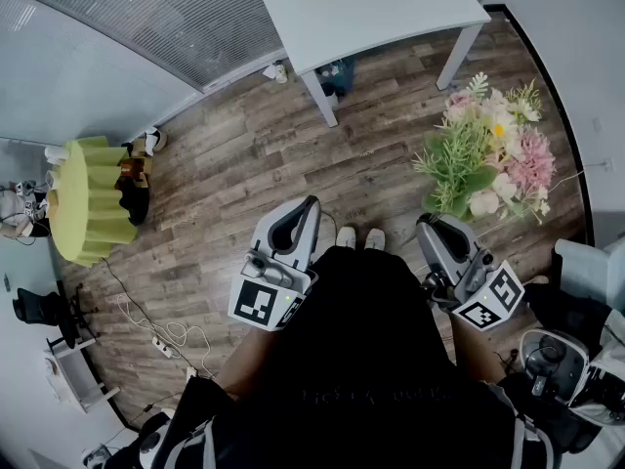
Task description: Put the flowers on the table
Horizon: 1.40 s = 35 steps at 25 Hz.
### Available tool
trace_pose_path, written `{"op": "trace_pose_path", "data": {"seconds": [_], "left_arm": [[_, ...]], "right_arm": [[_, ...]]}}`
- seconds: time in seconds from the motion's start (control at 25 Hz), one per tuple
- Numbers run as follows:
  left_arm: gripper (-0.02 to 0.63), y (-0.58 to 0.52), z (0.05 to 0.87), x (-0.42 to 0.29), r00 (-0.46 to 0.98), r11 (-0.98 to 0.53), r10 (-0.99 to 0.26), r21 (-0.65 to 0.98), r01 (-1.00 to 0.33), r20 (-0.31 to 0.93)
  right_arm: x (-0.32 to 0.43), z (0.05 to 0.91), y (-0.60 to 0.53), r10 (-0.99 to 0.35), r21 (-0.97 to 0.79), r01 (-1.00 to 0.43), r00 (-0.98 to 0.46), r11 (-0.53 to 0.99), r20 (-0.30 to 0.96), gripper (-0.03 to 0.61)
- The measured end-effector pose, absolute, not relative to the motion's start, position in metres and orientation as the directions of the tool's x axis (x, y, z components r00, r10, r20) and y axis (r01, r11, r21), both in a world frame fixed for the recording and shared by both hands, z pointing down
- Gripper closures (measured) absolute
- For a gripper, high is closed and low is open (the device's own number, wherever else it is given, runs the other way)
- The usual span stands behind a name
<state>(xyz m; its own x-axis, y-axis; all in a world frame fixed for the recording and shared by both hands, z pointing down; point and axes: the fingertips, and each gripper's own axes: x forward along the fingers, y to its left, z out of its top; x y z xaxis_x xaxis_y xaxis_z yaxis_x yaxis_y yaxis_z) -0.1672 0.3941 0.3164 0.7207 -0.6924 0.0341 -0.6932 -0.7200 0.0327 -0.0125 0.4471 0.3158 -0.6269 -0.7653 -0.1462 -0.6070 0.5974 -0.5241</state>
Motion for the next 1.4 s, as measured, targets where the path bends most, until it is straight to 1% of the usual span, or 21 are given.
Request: {"op": "trace_pose_path", "data": {"seconds": [0.32,0.64,0.88,1.4], "left_arm": [[0.595,0.401,0.320,-0.153,0.714,-0.712,-0.700,0.053,-0.700,0.035],[0.595,0.395,0.332,-0.151,0.716,-0.713,-0.697,0.068,-0.697,0.032],[0.595,0.387,0.341,-0.133,0.720,-0.717,-0.693,0.073,-0.694,0.040],[0.595,0.297,0.353,-0.128,0.713,-0.705,-0.696,0.110,-0.701,0.083]], "right_arm": [[-0.004,0.322,0.454,-0.753,-0.528,-0.602,-0.648,0.599,-0.116,0.532],[-0.004,0.328,0.453,-0.755,-0.542,-0.593,-0.643,0.596,-0.127,0.532],[0.004,0.336,0.448,-0.740,-0.550,-0.578,-0.664,0.602,-0.112,0.532],[0.009,0.336,0.358,-0.729,-0.598,-0.548,-0.678,0.585,-0.092,0.532]]}}
